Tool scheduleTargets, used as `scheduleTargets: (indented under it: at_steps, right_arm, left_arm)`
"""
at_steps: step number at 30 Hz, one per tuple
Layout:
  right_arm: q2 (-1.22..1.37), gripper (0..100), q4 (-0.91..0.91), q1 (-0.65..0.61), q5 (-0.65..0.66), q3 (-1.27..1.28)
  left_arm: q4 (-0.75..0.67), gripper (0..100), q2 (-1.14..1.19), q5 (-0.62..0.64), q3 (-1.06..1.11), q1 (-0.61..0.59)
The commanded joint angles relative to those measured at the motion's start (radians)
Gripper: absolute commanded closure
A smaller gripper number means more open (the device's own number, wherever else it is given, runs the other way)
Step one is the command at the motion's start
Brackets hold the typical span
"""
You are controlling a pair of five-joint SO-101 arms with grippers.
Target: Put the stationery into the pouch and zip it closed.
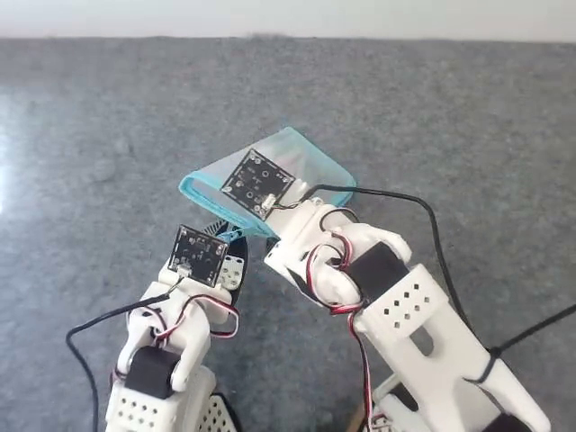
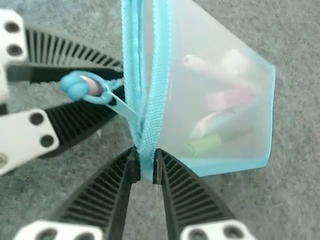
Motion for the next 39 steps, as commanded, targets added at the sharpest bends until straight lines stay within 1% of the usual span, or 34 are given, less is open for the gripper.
scheduleTargets:
  at_steps: [1, 5, 12, 15, 17, 19, 21, 24, 30, 34, 39]
  right_arm:
    - [-0.030, 99.1, -0.031, 0.093, 0.032, 0.044]
    - [-0.031, 99.1, -0.047, 0.116, 0.052, 0.101]
    - [-0.038, 99.1, -0.048, 0.104, 0.044, 0.118]
    - [-0.113, 98.3, -0.048, 0.005, 0.049, 0.130]
    - [-0.205, 93.4, -0.062, -0.101, 0.051, 0.172]
    - [-0.298, 87.6, -0.101, -0.160, 0.052, 0.250]
    - [-0.374, 84.2, -0.148, -0.150, 0.052, 0.334]
    - [-0.437, 83.7, -0.236, -0.104, 0.048, 0.436]
    - [-0.444, 83.7, -0.352, -0.096, 0.046, 0.465]
    - [-0.449, 83.7, -0.321, -0.093, 0.049, 0.436]
    - [-0.487, 83.6, -0.131, -0.097, 0.049, 0.322]
  left_arm:
    - [-0.028, 99, -0.003, -0.014, -0.030, -0.026]
    - [-0.026, 99, -0.003, -0.029, -0.028, -0.026]
    - [-0.015, 99, -0.002, -0.041, -0.028, -0.025]
    - [-0.015, 99, 0.000, -0.041, -0.028, -0.003]
    - [-0.012, 99, 0.000, -0.041, -0.028, 0.000]
    - [-0.012, 99, 0.000, -0.041, -0.030, -0.002]
    - [-0.012, 99, 0.000, -0.041, -0.030, -0.003]
    - [-0.012, 99, 0.002, -0.041, -0.030, 0.002]
    - [-0.011, 99, 0.003, -0.041, -0.030, 0.002]
    - [-0.011, 99, 0.003, -0.041, -0.030, 0.002]
    - [-0.011, 99, 0.003, -0.041, -0.030, 0.002]
